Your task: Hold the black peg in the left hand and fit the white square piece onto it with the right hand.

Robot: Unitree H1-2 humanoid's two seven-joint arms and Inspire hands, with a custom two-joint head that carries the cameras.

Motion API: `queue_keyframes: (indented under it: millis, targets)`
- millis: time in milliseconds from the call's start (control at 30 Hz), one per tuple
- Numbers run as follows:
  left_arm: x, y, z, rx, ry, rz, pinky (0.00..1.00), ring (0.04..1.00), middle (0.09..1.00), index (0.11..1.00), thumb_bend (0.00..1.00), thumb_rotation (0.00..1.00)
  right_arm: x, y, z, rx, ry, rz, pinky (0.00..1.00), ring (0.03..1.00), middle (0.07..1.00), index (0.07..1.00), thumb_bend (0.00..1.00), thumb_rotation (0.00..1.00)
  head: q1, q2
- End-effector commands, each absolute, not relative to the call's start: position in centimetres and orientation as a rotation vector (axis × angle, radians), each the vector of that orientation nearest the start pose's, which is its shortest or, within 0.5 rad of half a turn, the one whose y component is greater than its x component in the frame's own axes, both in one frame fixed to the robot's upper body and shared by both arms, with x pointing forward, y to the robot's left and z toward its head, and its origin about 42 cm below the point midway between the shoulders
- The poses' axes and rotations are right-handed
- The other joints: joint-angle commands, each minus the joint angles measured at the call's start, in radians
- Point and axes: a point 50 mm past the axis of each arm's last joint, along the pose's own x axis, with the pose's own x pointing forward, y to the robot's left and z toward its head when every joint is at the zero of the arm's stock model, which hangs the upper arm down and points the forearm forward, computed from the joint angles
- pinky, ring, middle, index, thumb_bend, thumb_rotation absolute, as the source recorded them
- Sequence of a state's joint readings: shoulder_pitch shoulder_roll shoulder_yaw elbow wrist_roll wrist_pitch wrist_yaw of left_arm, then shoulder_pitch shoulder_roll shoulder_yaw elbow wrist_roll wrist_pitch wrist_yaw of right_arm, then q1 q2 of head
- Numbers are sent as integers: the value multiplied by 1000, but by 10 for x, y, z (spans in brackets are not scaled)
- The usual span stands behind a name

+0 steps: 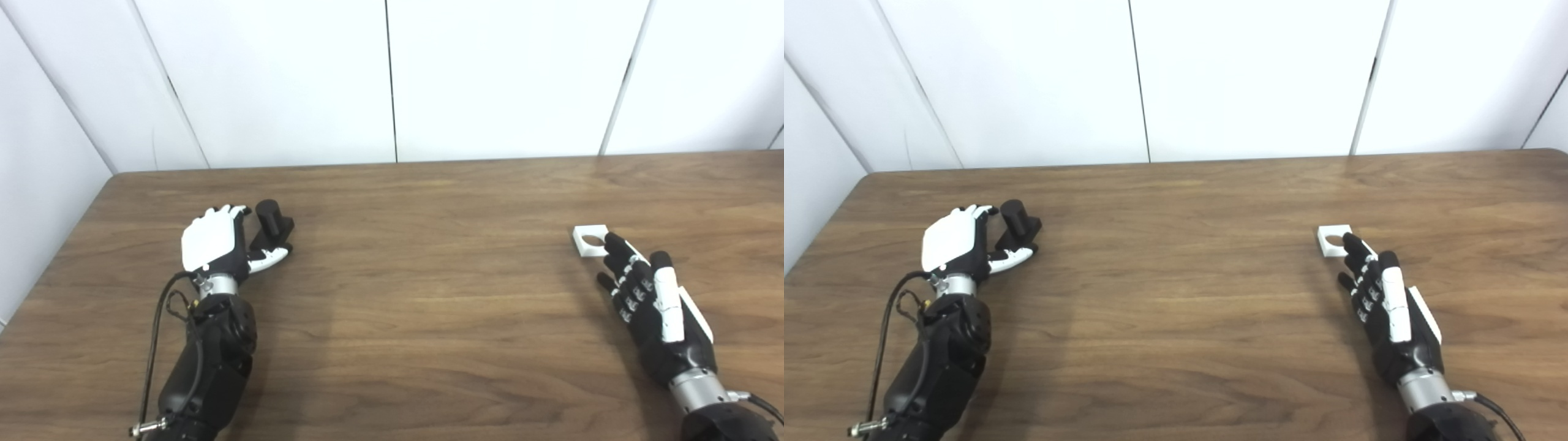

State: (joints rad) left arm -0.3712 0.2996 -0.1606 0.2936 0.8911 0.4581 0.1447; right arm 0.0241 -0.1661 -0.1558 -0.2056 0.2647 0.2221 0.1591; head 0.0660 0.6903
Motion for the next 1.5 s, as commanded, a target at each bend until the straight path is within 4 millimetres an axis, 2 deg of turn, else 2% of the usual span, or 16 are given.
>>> queue_keyframes:
  millis: [0, 300, 500, 667, 867, 1233, 1467]
  targets:
    - [409, 292, 164, 1264, 107, 341, 952, 961, 918, 806, 770, 504, 274, -291, 156, 89, -74, 75, 1000, 1000, 977, 916, 611, 1000, 0, 0]
    - [404, 293, 159, 1260, 123, 319, 952, 959, 902, 735, 745, 477, 273, -292, 157, 82, -73, 81, 994, 1000, 984, 929, 606, 1000, 0, 6]
    - [403, 294, 157, 1274, 122, 317, 949, 955, 882, 626, 719, 386, 273, -293, 157, 73, -73, 84, 981, 1000, 982, 926, 622, 1000, 2, 9]
    - [402, 294, 158, 1280, 111, 328, 943, 941, 861, 577, 761, 257, 273, -293, 157, 77, -70, 83, 982, 1000, 980, 922, 635, 1000, 2, 11]
    - [402, 294, 157, 1277, 108, 333, 938, 936, 851, 537, 767, 229, 273, -293, 157, 79, -68, 91, 998, 1000, 986, 925, 635, 1000, 3, 11]
    - [399, 291, 155, 1243, 87, 322, 946, 940, 850, 520, 737, 202, 272, -295, 158, 68, -67, 101, 994, 1000, 988, 934, 638, 1000, -4, 16]
    - [387, 276, 159, 1087, 86, 257, 974, 949, 859, 564, 702, 163, 272, -294, 159, 68, -60, 100, 999, 1000, 989, 931, 642, 1000, -4, 16]
